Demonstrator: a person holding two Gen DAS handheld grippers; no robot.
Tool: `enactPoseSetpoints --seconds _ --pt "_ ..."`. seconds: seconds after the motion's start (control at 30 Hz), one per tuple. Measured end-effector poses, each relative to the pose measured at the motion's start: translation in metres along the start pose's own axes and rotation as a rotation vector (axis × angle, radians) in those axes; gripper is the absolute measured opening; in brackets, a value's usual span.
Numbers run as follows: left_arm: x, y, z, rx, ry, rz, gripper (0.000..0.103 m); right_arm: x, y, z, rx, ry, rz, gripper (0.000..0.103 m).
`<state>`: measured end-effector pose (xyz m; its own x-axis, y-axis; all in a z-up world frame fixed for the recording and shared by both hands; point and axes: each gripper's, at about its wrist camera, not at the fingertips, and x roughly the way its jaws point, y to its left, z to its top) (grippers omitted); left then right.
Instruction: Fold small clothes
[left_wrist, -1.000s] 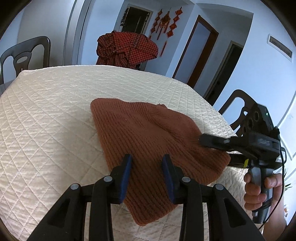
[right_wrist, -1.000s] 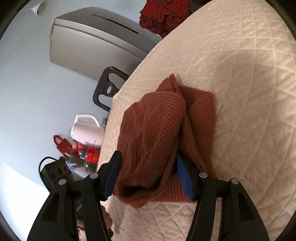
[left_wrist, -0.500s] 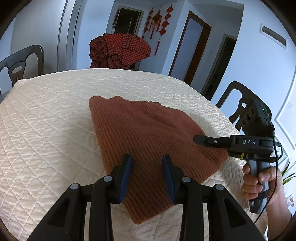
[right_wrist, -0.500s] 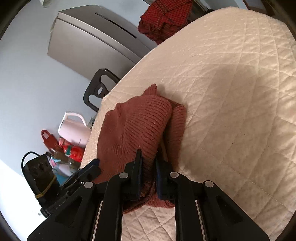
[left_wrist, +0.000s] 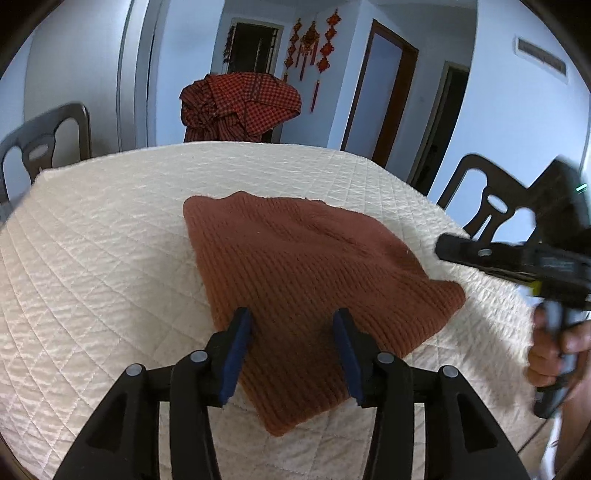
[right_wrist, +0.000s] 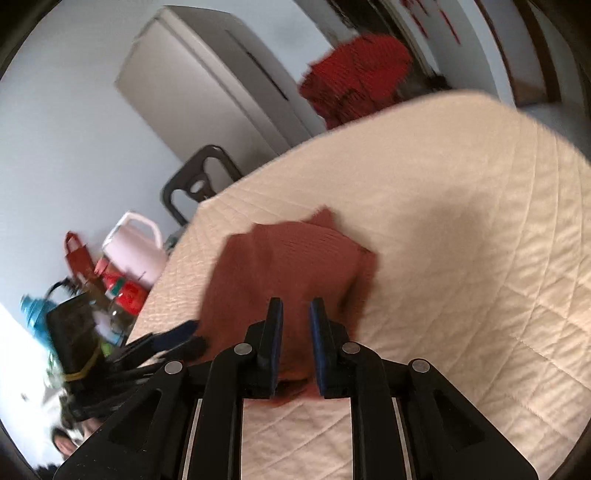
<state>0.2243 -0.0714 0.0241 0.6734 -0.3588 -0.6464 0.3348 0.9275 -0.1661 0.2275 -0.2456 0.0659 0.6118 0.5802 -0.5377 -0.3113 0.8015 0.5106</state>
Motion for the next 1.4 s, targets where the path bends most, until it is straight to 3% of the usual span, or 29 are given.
enactPoseSetpoints --seconds 0.07,0.17,0.2,0.47,0.6,0.73,0.87,0.9,1.07,1.2,1.33,1.4 --pt "0.001 -0.002 0.0 0.01 -0.001 0.005 0.052 0.002 0.011 -0.008 -0.051 0.035 0.002 0.015" --pt "-0.002 0.0 0.002 -0.003 0.003 -0.004 0.052 0.021 0.001 -0.022 -0.065 0.114 -0.089 0.014" --pt "-0.003 0.001 0.002 -0.007 0.006 -0.008 0.052 0.025 -0.01 -0.025 -0.04 0.12 -0.08 0.004" --pt "-0.015 0.012 0.001 -0.023 0.017 -0.021 0.052 0.015 0.001 -0.017 -0.11 0.106 -0.12 0.005" --pt "-0.02 0.005 0.025 -0.009 -0.035 -0.002 0.052 0.017 0.007 0.006 -0.134 0.061 -0.125 0.007" --pt "0.003 0.0 0.051 -0.012 -0.026 -0.007 0.052 0.046 -0.004 0.025 -0.103 0.081 -0.115 0.007" --pt "0.043 0.01 0.046 -0.016 0.064 0.034 0.052 0.072 -0.027 0.029 -0.093 0.105 -0.16 0.007" --pt "0.045 0.011 0.043 0.0 0.051 0.052 0.057 0.071 -0.034 0.031 -0.067 0.095 -0.141 0.008" --pt "0.036 0.015 0.052 -0.013 0.04 0.025 0.056 0.068 -0.033 0.037 -0.065 0.099 -0.149 0.008" --pt "0.042 0.019 0.07 -0.008 0.017 0.067 0.056 0.073 -0.028 0.053 -0.088 0.077 -0.157 0.011" --pt "0.083 0.032 0.068 -0.056 0.144 0.066 0.056 0.102 -0.05 0.053 -0.068 0.148 -0.246 0.011" --pt "0.079 0.026 0.064 -0.008 0.117 0.091 0.056 0.095 -0.057 0.052 -0.027 0.129 -0.221 0.013"
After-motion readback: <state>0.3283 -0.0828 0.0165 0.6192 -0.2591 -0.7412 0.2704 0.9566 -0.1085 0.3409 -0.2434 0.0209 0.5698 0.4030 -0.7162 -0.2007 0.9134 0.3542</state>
